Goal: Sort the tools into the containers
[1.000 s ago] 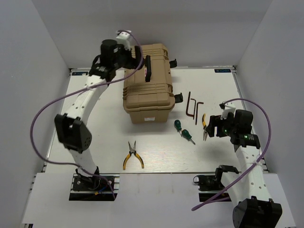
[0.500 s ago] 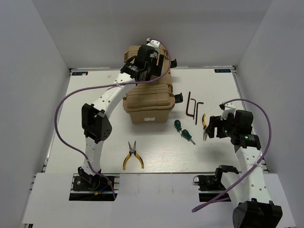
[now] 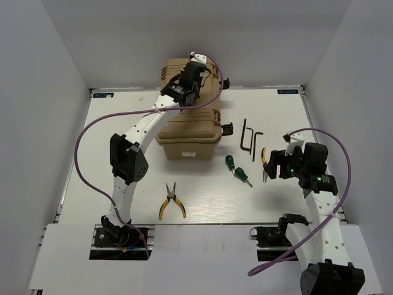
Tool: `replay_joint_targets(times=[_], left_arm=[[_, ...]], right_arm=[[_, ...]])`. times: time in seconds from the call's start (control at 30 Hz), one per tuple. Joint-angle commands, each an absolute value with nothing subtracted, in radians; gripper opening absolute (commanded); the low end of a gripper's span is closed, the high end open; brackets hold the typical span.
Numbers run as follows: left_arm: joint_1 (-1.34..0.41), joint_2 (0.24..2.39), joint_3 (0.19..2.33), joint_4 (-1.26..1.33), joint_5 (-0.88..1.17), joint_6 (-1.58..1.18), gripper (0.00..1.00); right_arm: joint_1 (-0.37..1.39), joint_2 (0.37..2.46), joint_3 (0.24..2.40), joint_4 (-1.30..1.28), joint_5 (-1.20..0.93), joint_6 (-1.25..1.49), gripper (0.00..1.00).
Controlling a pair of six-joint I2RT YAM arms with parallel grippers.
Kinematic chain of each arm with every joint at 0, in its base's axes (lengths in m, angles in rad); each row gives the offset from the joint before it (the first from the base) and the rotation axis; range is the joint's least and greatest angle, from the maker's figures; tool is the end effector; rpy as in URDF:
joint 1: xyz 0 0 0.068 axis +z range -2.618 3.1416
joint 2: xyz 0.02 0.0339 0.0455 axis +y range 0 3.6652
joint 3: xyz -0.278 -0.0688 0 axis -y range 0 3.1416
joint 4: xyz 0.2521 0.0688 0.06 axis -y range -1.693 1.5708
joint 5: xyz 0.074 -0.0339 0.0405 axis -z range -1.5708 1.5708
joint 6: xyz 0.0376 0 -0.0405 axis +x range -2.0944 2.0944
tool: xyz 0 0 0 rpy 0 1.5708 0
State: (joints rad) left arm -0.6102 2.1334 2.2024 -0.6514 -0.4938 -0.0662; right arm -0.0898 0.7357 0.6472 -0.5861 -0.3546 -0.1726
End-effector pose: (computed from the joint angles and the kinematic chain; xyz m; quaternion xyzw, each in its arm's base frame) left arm 0.4242 -0.2748 0.3670 0.1177 0.8534 0.0504 0.5053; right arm 0.1562 -0.0010 0.2693 -0.1131 0.8832 0.1018 0.4436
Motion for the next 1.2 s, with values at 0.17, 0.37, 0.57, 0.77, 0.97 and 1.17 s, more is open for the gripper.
replay_joint_targets(times=[0.17, 0.37, 0.57, 0.77, 0.97, 1.17], left_arm=[[-0.617, 2.039, 2.303, -0.585, -0.329, -0.166, 0.00], [-0.617, 2.039, 2.313, -0.597, -0.310, -0.187, 0.00], [-0.617, 2.028, 2.293, -0.597, -0.291, -0.196, 0.00], [-0.617, 2.019, 2.260, -0.597, -0.282, -0.196, 0.00], [-0.607, 1.997, 2.206, -0.566, -0.273, -0.196, 0.00], [-0.598, 1.997, 2.206, -0.566, -0.273, -0.206, 0.00]], right_arm=[[-0.083, 0.856, 0.735, -0.604, -0.676, -0.170, 0.73], [-0.064, 1.145, 0.895, -0.438, -0.946, -0.007, 0.75], [0.027, 1.437, 1.031, -0.216, -0.988, 0.196, 0.73], [0.087, 1.606, 1.144, -0.170, -0.937, 0.253, 0.72], [0.152, 1.751, 1.271, -0.156, -0.890, 0.278, 0.70], [0.184, 1.867, 1.362, -0.244, -0.873, 0.241, 0.47]])
